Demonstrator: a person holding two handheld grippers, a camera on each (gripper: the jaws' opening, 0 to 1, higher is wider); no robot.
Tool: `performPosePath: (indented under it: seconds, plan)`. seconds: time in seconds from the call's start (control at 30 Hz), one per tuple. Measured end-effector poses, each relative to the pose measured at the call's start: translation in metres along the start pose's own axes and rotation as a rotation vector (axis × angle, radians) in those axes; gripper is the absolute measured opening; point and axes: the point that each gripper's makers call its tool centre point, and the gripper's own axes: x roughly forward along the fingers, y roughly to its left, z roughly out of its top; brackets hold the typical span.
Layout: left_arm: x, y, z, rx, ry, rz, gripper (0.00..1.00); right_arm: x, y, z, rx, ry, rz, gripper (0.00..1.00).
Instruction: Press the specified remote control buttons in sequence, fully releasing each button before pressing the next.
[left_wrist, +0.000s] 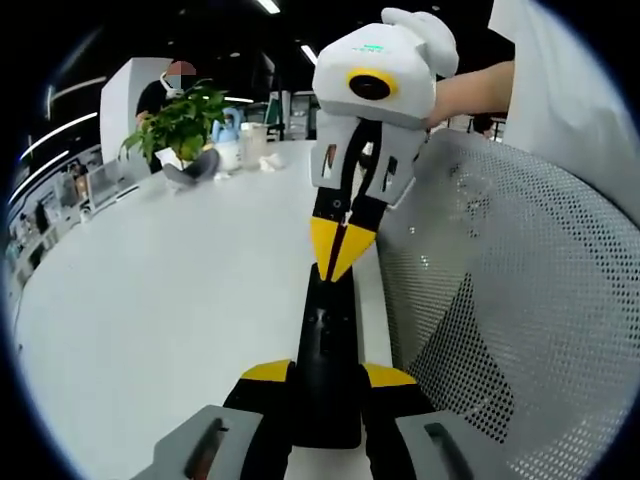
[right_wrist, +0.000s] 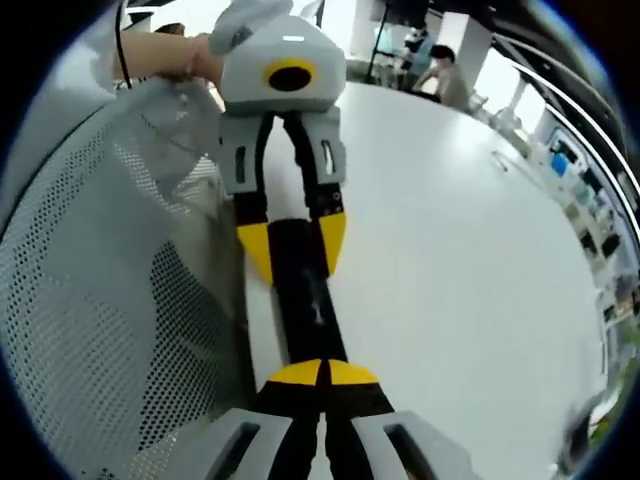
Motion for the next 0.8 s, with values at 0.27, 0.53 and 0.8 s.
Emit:
performPosePath:
  seconds: [0.27,0.53,0.8]
  plan:
    - [-0.0001,0.0002,0.0002,-0.004,-0.003,-0.001,0.25,0.0007,0.0019,0.0013,-0.063,0.025,0.012,0.0]
    - [0.0,0.0001,0.0002,0.001,0.0,-0.002,0.25,0.0026,0.0021,0.0014,-0.099,0.058,0.021,0.0]
    - [0.0,0.0001,0.0,0.003,0.0,-0.002,0.25,0.003,0.0018,-0.0004,-0.144,0.093,0.02,0.0]
